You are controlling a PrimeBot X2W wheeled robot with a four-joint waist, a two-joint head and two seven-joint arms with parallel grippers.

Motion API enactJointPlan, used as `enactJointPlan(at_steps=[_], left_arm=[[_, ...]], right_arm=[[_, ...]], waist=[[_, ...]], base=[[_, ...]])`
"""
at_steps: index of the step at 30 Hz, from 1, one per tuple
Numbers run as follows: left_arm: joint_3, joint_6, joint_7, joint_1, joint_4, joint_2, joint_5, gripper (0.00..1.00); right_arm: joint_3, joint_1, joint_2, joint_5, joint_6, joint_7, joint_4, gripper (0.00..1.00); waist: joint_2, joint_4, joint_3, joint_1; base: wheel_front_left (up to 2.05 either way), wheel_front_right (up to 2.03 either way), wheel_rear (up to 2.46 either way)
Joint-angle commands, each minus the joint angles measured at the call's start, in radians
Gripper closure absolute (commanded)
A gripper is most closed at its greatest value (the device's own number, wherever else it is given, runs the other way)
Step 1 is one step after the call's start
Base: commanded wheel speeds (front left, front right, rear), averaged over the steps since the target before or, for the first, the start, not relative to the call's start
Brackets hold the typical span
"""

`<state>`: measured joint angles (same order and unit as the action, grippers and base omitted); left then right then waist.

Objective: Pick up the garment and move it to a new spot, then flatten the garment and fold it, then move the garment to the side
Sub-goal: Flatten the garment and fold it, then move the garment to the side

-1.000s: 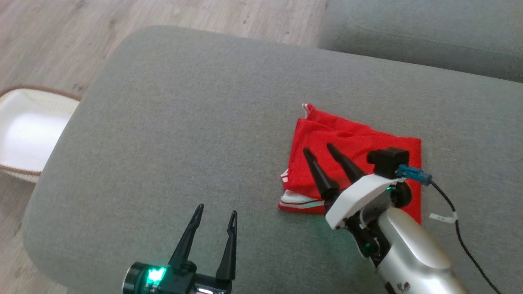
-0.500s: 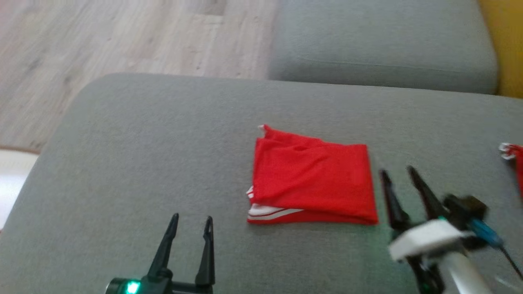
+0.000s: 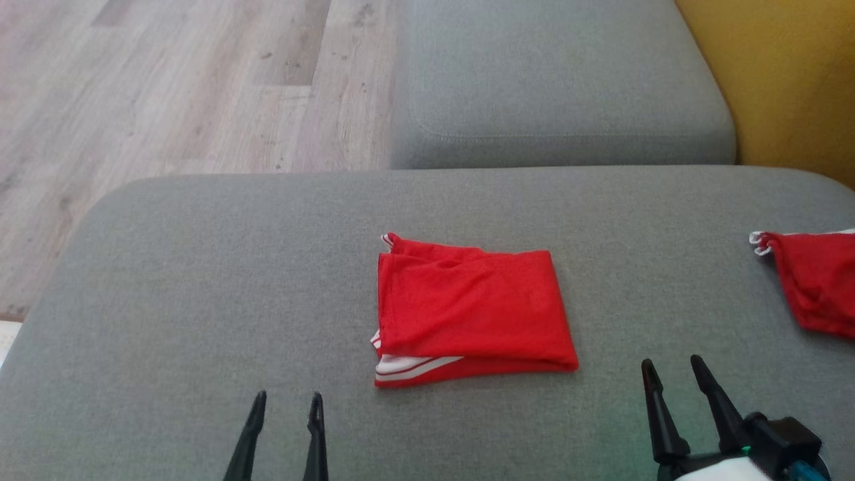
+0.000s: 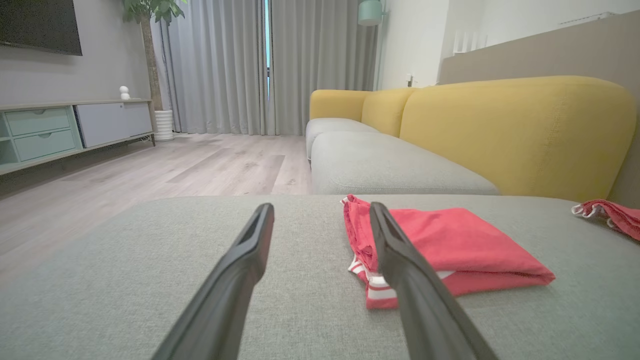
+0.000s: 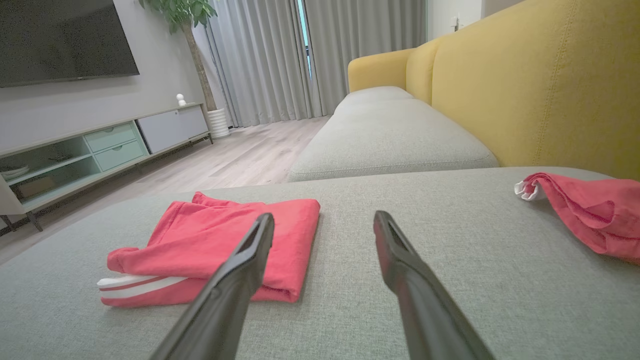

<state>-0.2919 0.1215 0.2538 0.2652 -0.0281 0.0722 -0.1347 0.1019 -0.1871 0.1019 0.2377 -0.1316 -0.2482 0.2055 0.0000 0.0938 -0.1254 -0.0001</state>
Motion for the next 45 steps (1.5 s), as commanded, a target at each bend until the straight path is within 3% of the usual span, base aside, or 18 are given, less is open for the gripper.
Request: enactJointPlan(at_steps=[1,11,31,39,45], left_arm=[[0.031,-0.008,0.008,-0.027,0.035,-0.015,0.014,0.0],[0.036,-0.041,0.008,-0.023,-0.014,-0.013,0.045,0.0],[0.047,-0.041,0.008,-0.033,-0.026,-0.02,0.046,0.0],[0.029,-0.024,0.008,-0.052,-0.029,-0.021,0.046,0.0],[-0.015,-0.024,0.008,-0.094,-0.054,-0.022,0.036,0.0]], right_arm=[[0.015,0.035,0.006,-0.007,0.001,-0.013,-0.041,0.0],[0.019,0.004,-0.031,-0.032,0.001,-0.013,-0.035,0.0],[0.01,0.01,-0.043,-0.032,0.001,-0.014,-0.029,0.0],[0.053,0.11,-0.018,0.061,0.001,-0.014,0.03,0.0],[0.127,0.27,0.04,0.255,0.001,0.052,0.147,0.0]], waist=[[0.0,-0.001,-0.006,0.0001],[0.0,-0.005,-0.027,0.0001],[0.0,0.004,-0.002,0.0001],[0.0,0.013,0.075,0.0001],[0.0,0.036,0.15,0.0001]], base=[[0.0,0.0,0.0],[0.0,0.0,0.0],[0.0,0.0,0.0],[0.0,0.0,0.0],[0.0,0.0,0.0]])
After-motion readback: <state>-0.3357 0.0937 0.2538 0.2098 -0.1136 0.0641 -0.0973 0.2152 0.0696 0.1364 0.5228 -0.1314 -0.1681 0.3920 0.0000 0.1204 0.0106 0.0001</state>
